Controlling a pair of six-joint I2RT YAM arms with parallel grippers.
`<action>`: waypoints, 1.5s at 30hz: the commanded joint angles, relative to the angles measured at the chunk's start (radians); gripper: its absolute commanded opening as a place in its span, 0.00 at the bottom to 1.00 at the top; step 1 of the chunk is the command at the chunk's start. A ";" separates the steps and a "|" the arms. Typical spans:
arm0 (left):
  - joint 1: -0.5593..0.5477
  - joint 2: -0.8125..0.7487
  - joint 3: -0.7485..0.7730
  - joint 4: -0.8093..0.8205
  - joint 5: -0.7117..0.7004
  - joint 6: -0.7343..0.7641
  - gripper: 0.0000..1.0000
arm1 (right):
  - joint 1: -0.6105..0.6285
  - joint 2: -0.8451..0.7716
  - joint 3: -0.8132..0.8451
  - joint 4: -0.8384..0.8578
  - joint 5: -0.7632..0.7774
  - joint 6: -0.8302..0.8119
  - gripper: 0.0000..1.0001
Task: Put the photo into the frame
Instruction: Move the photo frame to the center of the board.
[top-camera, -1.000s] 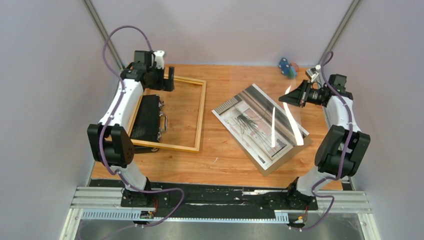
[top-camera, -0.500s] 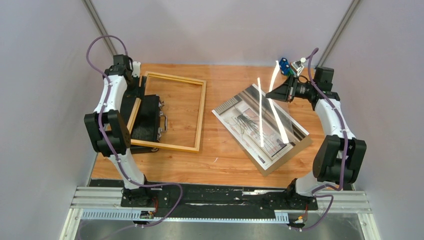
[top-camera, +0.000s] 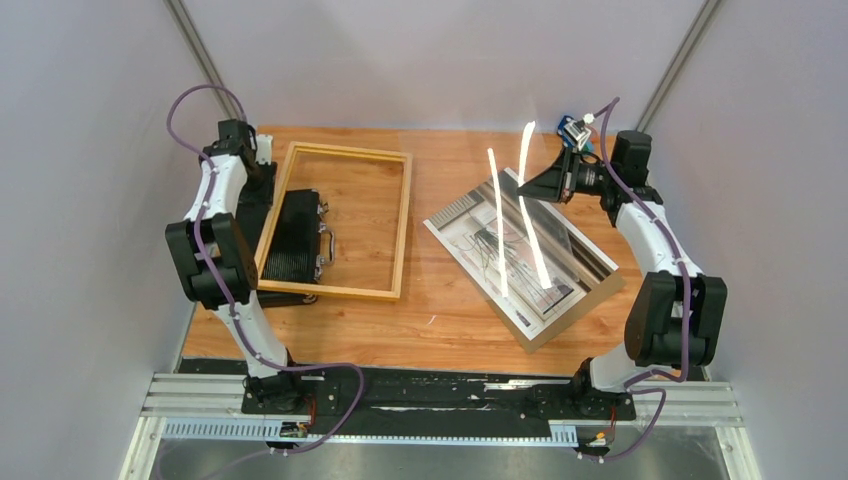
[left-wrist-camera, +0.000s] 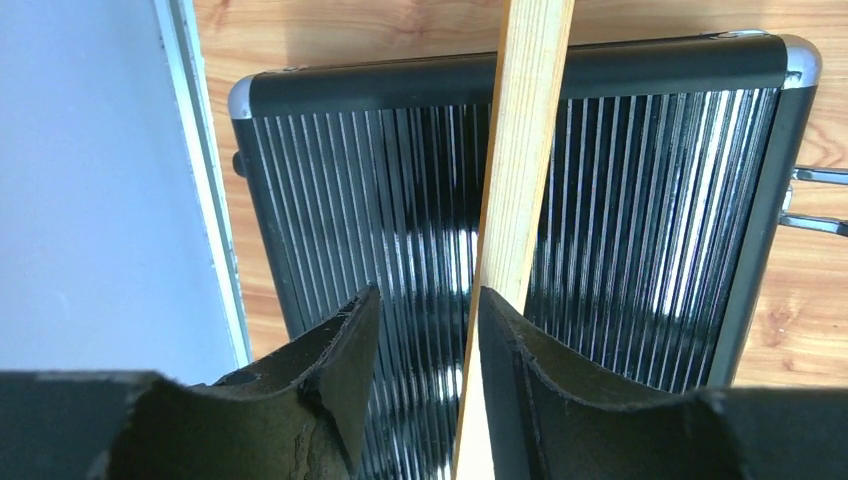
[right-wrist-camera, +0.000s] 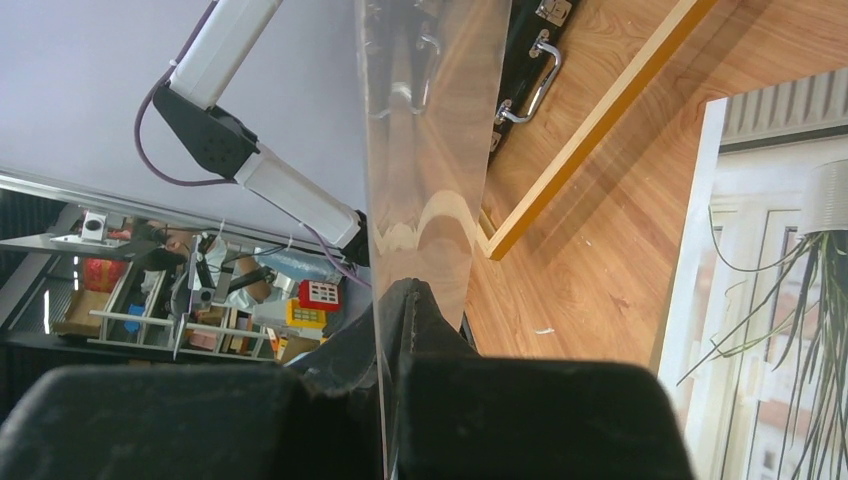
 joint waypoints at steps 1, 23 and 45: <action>0.004 -0.007 -0.064 0.005 0.063 -0.011 0.50 | 0.016 -0.017 0.018 0.068 -0.004 0.044 0.00; 0.004 -0.182 -0.239 0.015 0.235 -0.047 0.44 | 0.038 0.000 0.019 0.068 0.012 0.039 0.00; 0.004 -0.317 -0.340 -0.022 0.353 -0.048 0.46 | 0.213 0.144 0.006 0.479 0.037 0.362 0.00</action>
